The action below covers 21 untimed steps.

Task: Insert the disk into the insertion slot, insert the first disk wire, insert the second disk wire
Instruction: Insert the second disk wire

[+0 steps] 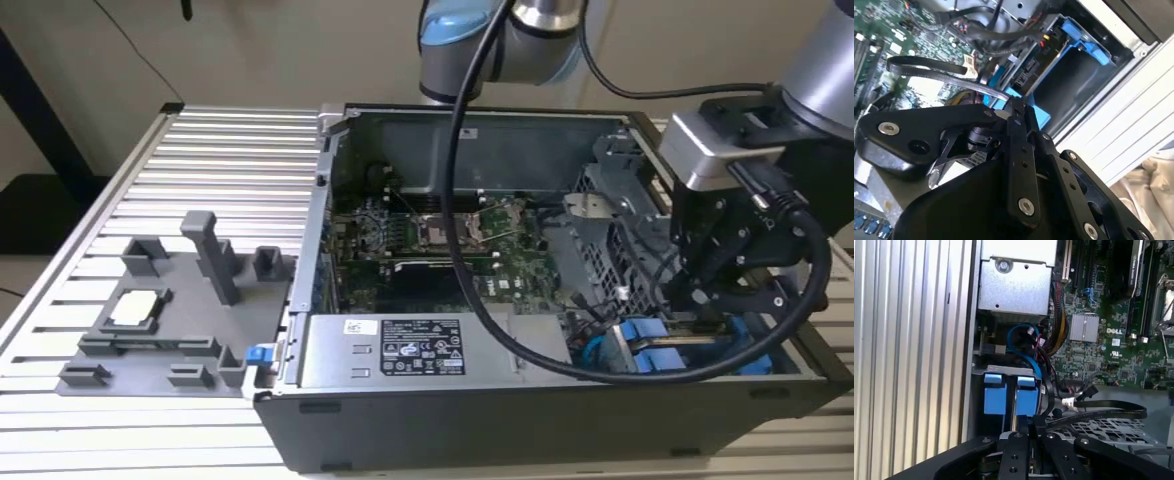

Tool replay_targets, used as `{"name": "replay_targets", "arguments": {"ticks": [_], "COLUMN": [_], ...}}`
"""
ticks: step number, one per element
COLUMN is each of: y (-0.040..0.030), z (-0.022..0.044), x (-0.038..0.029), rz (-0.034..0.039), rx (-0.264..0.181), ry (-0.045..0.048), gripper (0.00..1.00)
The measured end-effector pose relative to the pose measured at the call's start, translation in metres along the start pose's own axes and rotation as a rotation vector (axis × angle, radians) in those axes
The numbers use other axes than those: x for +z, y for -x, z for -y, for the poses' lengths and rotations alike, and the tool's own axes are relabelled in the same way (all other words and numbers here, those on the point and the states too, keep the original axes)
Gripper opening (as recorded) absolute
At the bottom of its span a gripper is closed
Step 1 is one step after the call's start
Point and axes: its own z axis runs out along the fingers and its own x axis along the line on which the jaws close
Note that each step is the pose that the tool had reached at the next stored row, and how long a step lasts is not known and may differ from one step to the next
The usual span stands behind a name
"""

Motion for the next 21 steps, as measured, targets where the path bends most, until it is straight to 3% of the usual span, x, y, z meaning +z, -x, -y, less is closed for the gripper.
{"name": "replay_targets", "arguments": {"ticks": [1, 2, 3, 4, 8, 17, 18, 21], "y": [-0.0001, -0.0003, -0.0005, -0.0008, -0.0019, -0.0043, -0.0044, -0.0045], "z": [0.0004, 0.0008, 0.0019, 0.0044, 0.0171, 0.0458, 0.0468, 0.0468], "x": [0.0003, 0.0006, 0.0008, 0.0009, 0.0009, 0.0013, 0.0013, 0.0026], "rz": [0.0188, 0.0316, 0.0389, 0.0398, 0.0437, 0.0517, 0.0521, 0.0547], "rx": [0.000, 0.001, 0.001, 0.001, 0.005, 0.013, 0.013, 0.051], "ry": [-0.0016, -0.0027, -0.0025, 0.0054, 0.0534, 0.1501, 0.1546, 0.1518], "gripper": [0.16, 0.16, 0.16, 0.16, 0.16, 0.16, 0.16, 0.16]}}
